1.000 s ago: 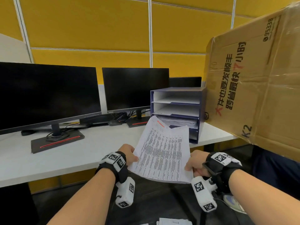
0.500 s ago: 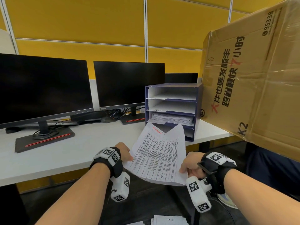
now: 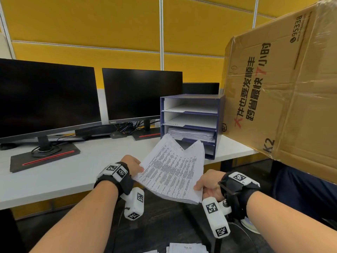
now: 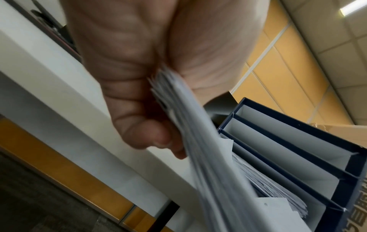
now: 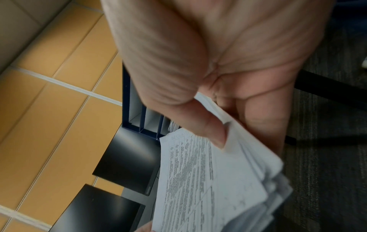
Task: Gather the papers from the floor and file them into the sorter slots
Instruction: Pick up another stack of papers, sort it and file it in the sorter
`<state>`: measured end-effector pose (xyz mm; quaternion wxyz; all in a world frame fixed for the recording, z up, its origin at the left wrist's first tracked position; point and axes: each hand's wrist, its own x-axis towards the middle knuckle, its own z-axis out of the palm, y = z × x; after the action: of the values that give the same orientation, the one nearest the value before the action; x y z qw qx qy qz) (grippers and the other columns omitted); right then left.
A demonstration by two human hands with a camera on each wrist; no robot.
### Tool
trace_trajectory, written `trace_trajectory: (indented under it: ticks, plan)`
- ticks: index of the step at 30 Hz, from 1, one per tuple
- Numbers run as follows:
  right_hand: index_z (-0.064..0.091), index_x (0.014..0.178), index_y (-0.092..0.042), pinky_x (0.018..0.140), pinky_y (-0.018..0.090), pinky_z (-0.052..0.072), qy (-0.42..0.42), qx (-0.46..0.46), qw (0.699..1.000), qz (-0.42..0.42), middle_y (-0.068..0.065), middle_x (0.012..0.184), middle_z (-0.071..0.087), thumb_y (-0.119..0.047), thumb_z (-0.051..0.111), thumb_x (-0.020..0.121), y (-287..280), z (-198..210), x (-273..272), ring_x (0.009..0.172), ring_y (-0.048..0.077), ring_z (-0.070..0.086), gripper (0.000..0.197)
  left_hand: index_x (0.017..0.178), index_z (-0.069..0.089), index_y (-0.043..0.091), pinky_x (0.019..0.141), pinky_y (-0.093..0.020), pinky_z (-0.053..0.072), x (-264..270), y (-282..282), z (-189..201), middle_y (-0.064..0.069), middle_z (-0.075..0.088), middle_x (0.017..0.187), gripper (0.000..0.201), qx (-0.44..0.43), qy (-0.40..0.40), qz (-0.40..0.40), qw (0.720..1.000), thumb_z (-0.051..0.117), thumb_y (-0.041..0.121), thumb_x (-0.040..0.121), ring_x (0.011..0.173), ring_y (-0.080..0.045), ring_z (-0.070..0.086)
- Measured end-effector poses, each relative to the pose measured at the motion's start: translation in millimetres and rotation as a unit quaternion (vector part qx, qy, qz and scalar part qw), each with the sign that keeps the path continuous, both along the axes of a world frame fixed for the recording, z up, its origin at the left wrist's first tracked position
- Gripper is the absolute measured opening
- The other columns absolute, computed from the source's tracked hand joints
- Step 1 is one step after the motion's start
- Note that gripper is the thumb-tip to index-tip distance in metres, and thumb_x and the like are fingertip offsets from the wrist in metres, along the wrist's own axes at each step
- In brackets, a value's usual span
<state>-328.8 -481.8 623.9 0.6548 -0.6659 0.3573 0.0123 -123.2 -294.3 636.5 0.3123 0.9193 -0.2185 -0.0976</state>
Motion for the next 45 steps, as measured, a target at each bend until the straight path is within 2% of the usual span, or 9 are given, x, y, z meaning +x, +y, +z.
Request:
trace_trajectory:
  ticks: [9,16,23,27,30,33,36,41,45]
  plan:
    - [0.062,0.113,0.005,0.089,0.054,0.052,0.067,-0.076,0.995,-0.019,0.023,0.111,0.067,0.009,0.062,0.074,-29.9,-12.3,12.9,0.097,0.042,0.066,0.039,0.129,0.058,0.001,0.088,-0.022,0.043,5.8,-24.3,-14.5,-0.011,0.059,0.133,0.042,0.005,0.023,-0.001,1.0,0.065,0.015,0.09,0.119,-0.025,0.056]
    - [0.055,0.1,0.003,0.072,0.046,0.054,0.028,-0.014,0.998,-0.061,0.022,0.113,0.064,0.014,0.044,0.091,-39.8,4.7,18.8,0.102,0.039,0.063,0.018,0.125,0.061,-0.001,0.086,-0.024,0.044,19.7,-51.0,-10.3,-0.012,0.063,0.119,0.038,0.0,0.029,-0.003,1.0,0.061,0.02,0.093,0.102,-0.023,0.057]
    - [0.052,0.117,0.003,0.086,0.055,0.052,0.046,-0.058,0.992,-0.104,0.025,0.117,0.061,0.012,0.051,0.083,-79.2,-5.7,45.9,0.101,0.042,0.063,0.035,0.123,0.061,-0.004,0.094,-0.03,0.049,44.6,-92.0,-11.2,-0.014,0.064,0.12,0.038,-0.007,0.041,-0.023,0.999,0.065,0.012,0.089,0.106,-0.029,0.06]
    - [0.052,0.111,0.006,0.087,0.051,0.051,0.022,-0.063,0.989,-0.13,0.028,0.118,0.059,0.014,0.05,0.083,-98.4,-3.8,59.1,0.104,0.044,0.061,0.029,0.09,0.069,0.004,0.081,-0.028,0.045,61.5,-116.5,-5.6,-0.007,0.058,0.092,0.013,0.003,0.021,-0.026,0.999,0.068,0.016,0.085,0.086,-0.025,0.054]
    - [0.053,0.106,0.009,0.087,0.061,0.049,-0.006,-0.066,0.987,-0.144,0.031,0.116,0.06,0.012,0.052,0.081,-115.7,-4.4,67.9,0.099,0.047,0.062,0.025,0.061,0.05,0.015,0.073,-0.026,0.043,74.5,-137.2,-6.2,-0.005,0.058,0.079,0.03,0.021,0.02,-0.024,0.999,0.064,0.022,0.086,0.083,-0.026,0.055]
    - [0.054,0.105,0.007,0.087,0.05,0.054,-0.005,-0.094,0.987,-0.133,0.03,0.121,0.058,0.006,0.055,0.083,-124.1,2.3,73.7,0.109,0.046,0.059,0.022,0.084,0.064,0.002,0.077,-0.032,0.056,80.3,-154.8,-2.3,-0.009,0.062,0.081,0.015,0.006,0.033,-0.021,0.999,0.066,0.017,0.084,0.092,-0.031,0.066]
    - [0.055,0.117,0.005,0.085,0.04,0.055,-0.022,-0.108,0.986,-0.123,0.028,0.128,0.054,0.003,0.054,0.087,-129.7,1.9,79.3,0.116,0.04,0.057,0.031,0.113,0.062,-0.006,0.084,-0.042,0.058,89.2,-170.2,-2.3,-0.018,0.065,0.103,0.037,-0.018,0.038,-0.013,0.999,0.068,0.009,0.08,0.102,-0.033,0.067]
    - [0.051,0.106,-0.002,0.066,0.042,0.059,-0.022,-0.063,0.993,-0.102,0.026,0.119,0.06,-0.002,0.053,0.09,-123.3,4.4,86.3,0.086,0.033,0.066,0.017,0.117,0.06,-0.006,0.088,-0.041,0.056,104.0,-181.3,0.3,-0.02,0.065,0.11,0.04,-0.01,0.027,-0.006,1.0,0.069,0.007,0.081,0.104,-0.033,0.065]
    - [0.051,0.121,0.005,0.063,0.036,0.06,0.005,-0.123,0.991,-0.062,0.026,0.114,0.062,0.001,0.053,0.09,-125.1,6.3,90.9,0.077,0.028,0.067,0.031,0.079,0.059,0.006,0.067,-0.029,0.051,107.6,-185.1,3.4,-0.009,0.061,0.084,0.014,0.025,-0.001,-0.009,1.0,0.068,0.017,0.083,0.077,-0.027,0.06]
